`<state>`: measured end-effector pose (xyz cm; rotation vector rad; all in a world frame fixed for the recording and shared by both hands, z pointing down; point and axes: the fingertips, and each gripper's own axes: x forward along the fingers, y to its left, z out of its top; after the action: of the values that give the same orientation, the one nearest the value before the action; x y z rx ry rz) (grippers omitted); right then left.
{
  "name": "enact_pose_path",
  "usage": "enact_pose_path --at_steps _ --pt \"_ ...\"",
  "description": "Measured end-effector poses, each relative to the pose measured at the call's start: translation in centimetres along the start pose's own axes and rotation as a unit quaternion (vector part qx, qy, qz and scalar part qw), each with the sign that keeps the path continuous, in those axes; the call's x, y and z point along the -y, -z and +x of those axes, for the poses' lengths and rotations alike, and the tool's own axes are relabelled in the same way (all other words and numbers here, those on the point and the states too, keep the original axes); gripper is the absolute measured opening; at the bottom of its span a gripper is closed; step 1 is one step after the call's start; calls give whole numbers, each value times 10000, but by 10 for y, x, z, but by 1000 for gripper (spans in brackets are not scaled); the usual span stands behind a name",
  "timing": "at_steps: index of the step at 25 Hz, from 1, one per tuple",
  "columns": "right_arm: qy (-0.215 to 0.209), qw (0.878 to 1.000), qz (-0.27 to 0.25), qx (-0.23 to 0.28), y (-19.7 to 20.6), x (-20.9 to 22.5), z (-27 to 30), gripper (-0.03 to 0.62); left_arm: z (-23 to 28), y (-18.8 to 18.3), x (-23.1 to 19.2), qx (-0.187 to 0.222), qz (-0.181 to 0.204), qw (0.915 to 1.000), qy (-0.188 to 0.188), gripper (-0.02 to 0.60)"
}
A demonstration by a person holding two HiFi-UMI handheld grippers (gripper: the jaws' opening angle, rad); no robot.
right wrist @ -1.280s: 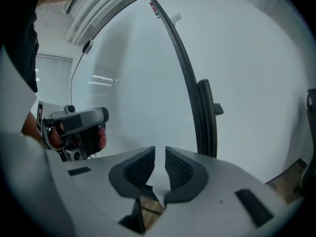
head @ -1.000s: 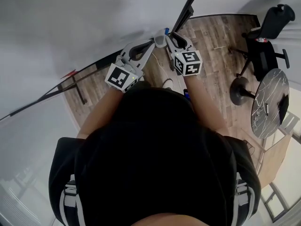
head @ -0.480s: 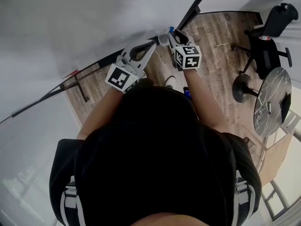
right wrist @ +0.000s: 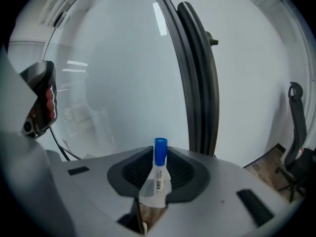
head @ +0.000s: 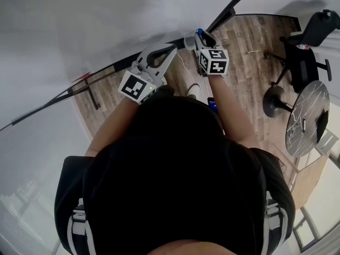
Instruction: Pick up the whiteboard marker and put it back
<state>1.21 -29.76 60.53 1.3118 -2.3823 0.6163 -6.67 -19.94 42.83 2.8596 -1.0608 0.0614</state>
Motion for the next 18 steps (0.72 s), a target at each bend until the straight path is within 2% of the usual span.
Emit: enact_pose_path --at_steps 7,18 --pt "64 9999 -48 69 -5 1 0 66 -8 -4 -3 0 14 10000 -90 3" --pt "-372 9979 -208 485 -23 -22 -13 64 -14 1 -7 20 0 9999 -128 3"
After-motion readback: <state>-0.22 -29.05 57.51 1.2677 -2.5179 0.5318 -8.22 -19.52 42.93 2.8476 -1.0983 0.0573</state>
